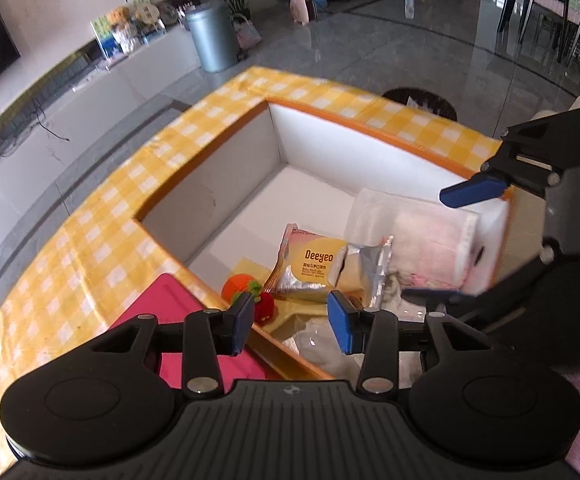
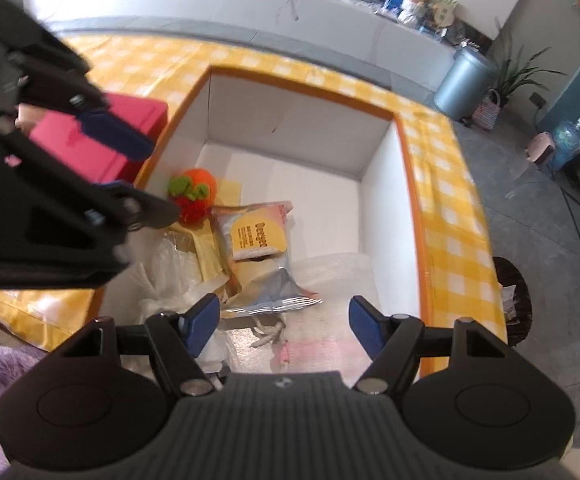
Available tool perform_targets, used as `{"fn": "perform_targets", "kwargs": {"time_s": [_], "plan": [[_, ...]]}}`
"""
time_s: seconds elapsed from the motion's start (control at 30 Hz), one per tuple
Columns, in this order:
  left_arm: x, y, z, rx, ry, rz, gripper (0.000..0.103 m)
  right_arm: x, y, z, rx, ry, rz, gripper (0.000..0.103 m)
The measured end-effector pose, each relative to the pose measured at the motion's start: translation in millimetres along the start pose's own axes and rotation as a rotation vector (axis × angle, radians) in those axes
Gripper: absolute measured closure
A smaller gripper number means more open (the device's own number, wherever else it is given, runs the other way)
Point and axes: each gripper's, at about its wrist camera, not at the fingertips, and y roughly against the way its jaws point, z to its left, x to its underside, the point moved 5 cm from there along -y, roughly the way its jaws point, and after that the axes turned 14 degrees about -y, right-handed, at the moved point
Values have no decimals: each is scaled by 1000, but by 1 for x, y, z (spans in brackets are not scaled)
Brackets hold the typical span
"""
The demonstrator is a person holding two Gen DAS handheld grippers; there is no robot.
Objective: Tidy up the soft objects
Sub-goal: 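Lower both items into the box and open both grippers, then withdraw both grippers from the box back toward the pile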
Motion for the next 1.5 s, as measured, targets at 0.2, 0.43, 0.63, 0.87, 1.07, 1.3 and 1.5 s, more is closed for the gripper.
{"fn": "perform_targets", "kwargs": {"time_s": [0.2,0.43,0.63,0.87,1.07,1.3,1.5], "plan": [[22,52,-9,-59,14,-80,53,8,36,4,-13,-81,-108,32],[68,97,-19,-127,93,-146,53,38,72,29,-71,-180,-220,32],[116,122,-17,-146,259,-185,53,66,89,60,-139,-286,-258,32],[174,141,-2,-169,465,-199,53,90,89,102,-214,-371,-241,32],[224,145,7,-201,569,-165,53,106,81,135,-245,-369,-198,32],[277,146,14,-228,675,-147,54,114,68,171,-223,-281,-208,32],[295,144,22,-258,681,-177,56,111,57,201,-236,-183,-240,32]]}}
